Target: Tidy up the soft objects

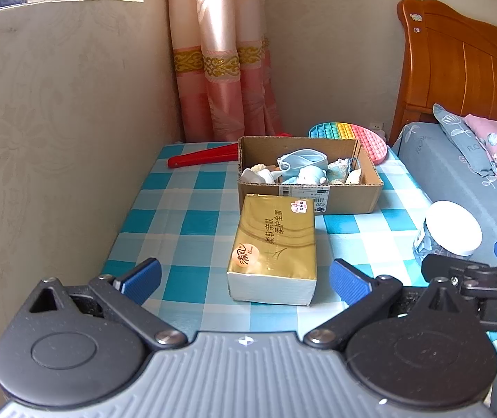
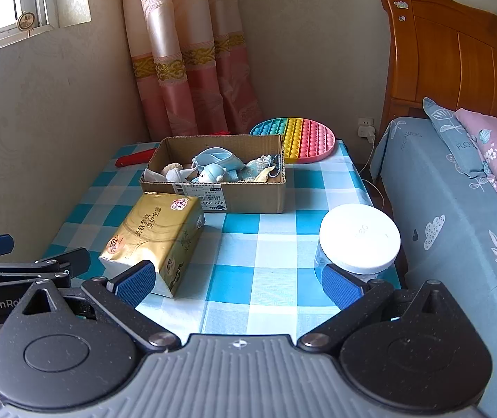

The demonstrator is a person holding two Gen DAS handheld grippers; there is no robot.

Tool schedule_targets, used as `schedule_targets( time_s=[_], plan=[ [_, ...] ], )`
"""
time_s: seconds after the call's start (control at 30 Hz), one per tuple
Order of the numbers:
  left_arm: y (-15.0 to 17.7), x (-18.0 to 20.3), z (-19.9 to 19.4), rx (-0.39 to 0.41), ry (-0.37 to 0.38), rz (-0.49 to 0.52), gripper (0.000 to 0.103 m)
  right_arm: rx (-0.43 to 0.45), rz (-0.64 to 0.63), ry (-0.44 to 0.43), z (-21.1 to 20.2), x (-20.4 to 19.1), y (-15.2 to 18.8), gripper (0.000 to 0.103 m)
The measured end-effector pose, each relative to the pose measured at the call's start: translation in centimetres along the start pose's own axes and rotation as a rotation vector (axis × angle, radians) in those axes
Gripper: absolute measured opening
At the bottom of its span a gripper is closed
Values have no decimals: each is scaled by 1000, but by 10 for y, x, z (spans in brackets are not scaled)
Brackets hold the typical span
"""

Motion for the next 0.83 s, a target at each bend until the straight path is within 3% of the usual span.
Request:
schedule_targets(
  time_s=[0.83],
  plan=[
    [1,-2,1,-7,-9,-7,102,-1,-1,-12,1,0,1,103]
  ],
)
Point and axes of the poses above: each gripper's, at about its wrist camera, not at the fingertips, and z roughly the way its jaws point, x to its right, y to its underside, the point moved 7 cm from there along z, roughly the way its jaws point, and after that the axes turned 10 degrees about -x, right-handed, at the moved point
